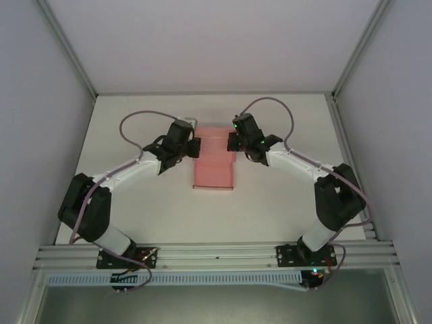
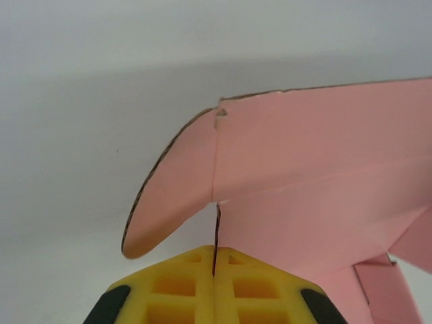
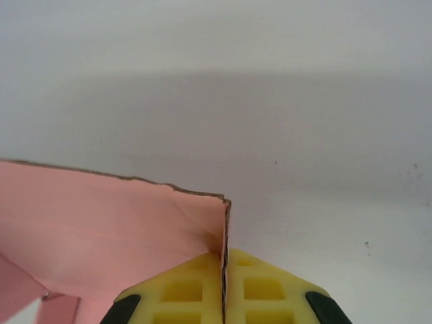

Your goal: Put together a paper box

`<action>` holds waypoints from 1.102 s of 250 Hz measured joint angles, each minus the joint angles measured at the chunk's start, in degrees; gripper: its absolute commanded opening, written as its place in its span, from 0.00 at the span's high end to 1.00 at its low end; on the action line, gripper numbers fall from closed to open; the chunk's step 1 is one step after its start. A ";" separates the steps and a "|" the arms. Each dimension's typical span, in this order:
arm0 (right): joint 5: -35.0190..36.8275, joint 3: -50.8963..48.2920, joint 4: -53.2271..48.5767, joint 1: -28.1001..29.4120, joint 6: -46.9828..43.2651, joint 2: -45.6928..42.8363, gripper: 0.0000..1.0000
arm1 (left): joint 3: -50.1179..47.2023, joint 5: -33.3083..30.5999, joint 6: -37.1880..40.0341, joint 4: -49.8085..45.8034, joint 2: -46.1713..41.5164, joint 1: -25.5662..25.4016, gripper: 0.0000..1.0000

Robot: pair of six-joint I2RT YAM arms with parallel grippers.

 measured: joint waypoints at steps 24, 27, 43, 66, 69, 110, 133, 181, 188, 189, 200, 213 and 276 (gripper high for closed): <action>2.89 -5.95 6.73 1.62 7.41 -2.58 1.00 | -3.04 -2.47 -4.68 3.65 -1.57 -1.16 1.00; 3.21 -6.97 7.76 1.90 8.26 -2.97 1.00 | -3.45 -2.67 -5.11 4.15 -1.77 -1.25 1.00; 5.27 -11.37 13.05 3.15 12.61 -4.07 1.00 | -6.14 -3.96 -7.52 6.86 -2.93 -2.08 1.00; 8.72 -15.34 20.31 4.98 17.70 -4.74 1.00 | -8.90 -5.73 -10.27 9.99 -3.93 -3.10 1.00; 9.16 -15.67 20.92 5.18 18.08 -4.76 1.00 | -9.09 -5.99 -10.54 10.32 -4.00 -3.21 1.00; 16.74 -17.49 26.32 8.09 20.74 -4.74 1.00 | -12.15 -9.05 -12.57 16.11 -4.46 -4.85 1.00; 18.51 -17.84 29.64 8.50 20.28 -4.74 1.00 | -14.27 -10.03 -13.42 19.65 -5.01 -5.40 1.00; 18.91 -20.96 38.01 8.55 13.49 -4.74 1.00 | -15.85 -11.65 -11.21 25.16 -5.20 -5.51 1.00; 18.86 -21.16 38.93 8.55 12.17 -4.74 1.00 | -15.58 -12.02 -10.69 25.16 -5.20 -5.49 1.00; 18.88 -21.18 39.06 8.55 12.00 -4.74 1.00 | -15.54 -12.09 -10.64 25.16 -5.18 -5.49 1.00; 18.75 -21.40 40.50 8.52 9.84 -4.74 1.00 | -14.82 -12.59 -9.75 25.20 -4.87 -5.40 1.00; 18.62 -21.55 41.97 8.48 8.02 -4.74 1.00 | -14.14 -13.14 -9.09 25.90 -4.31 -5.20 1.00; 16.06 -27.65 53.13 8.26 2.10 -3.39 1.00 | -17.35 -12.11 -7.82 33.29 -0.81 -4.70 1.00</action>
